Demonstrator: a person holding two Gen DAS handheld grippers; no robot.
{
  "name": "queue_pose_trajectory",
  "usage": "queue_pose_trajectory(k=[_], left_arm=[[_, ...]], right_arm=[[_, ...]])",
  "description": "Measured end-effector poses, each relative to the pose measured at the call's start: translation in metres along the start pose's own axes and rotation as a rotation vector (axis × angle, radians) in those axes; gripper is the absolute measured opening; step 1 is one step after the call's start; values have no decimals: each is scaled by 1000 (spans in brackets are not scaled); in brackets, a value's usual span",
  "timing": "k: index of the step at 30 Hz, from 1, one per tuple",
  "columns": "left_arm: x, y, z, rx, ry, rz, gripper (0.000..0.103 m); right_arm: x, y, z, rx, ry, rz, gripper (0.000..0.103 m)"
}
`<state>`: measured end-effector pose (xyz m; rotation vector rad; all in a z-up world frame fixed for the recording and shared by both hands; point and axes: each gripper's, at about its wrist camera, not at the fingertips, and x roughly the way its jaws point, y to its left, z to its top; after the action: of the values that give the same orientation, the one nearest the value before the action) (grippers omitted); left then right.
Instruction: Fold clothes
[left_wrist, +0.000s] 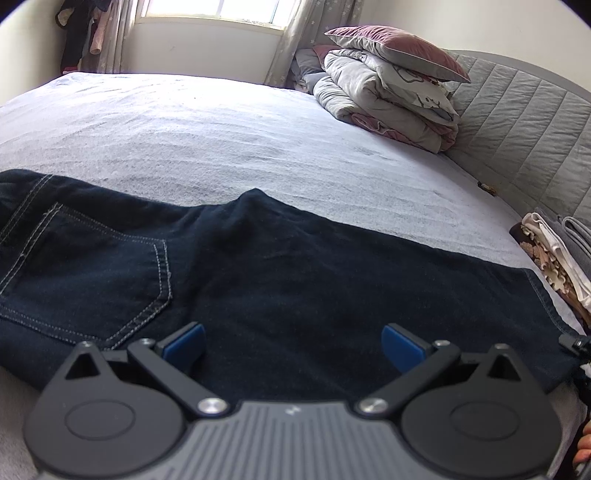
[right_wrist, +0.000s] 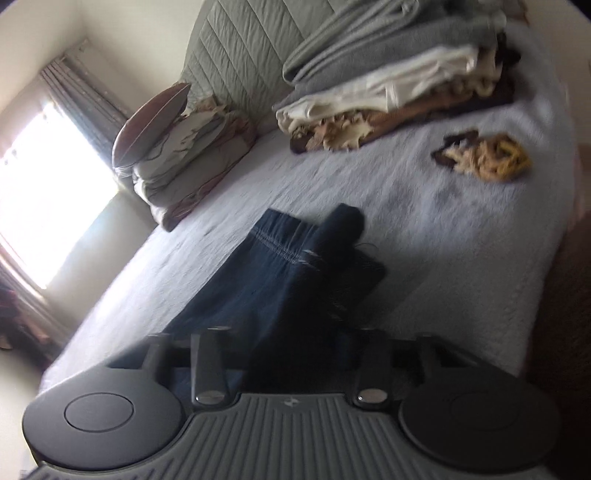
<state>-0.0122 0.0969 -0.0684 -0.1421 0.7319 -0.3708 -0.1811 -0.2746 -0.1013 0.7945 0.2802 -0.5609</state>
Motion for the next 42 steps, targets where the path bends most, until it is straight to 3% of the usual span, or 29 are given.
queue_pose_trajectory(k=[4,14,22,27,31,37,42], left_arm=[[0,2,2,-12,2,-4,103],[-1,12,14,-78,15,-66,103],[-5,15,22,-98,1,-121,103],[-7,21,26,-141,-24,-195,103],[-4,28,29,-213,-32,-262,103],[7,45,27,-402,-29,-394,103],[19,51,24,-491,9,-445,101]], right_arm=[[-3,17,0,-116,-56,4,23],[-18,88,-3,-540,-194,124,21],[-27,132,-26,-832,-229,250,20],[-34,151,-43,-977,-237,324,20],[-41,162,-62,-1104,-230,392,20],[-47,173,-103,-1365,-186,490,19],[-45,169,-135,-1541,-158,481,20]])
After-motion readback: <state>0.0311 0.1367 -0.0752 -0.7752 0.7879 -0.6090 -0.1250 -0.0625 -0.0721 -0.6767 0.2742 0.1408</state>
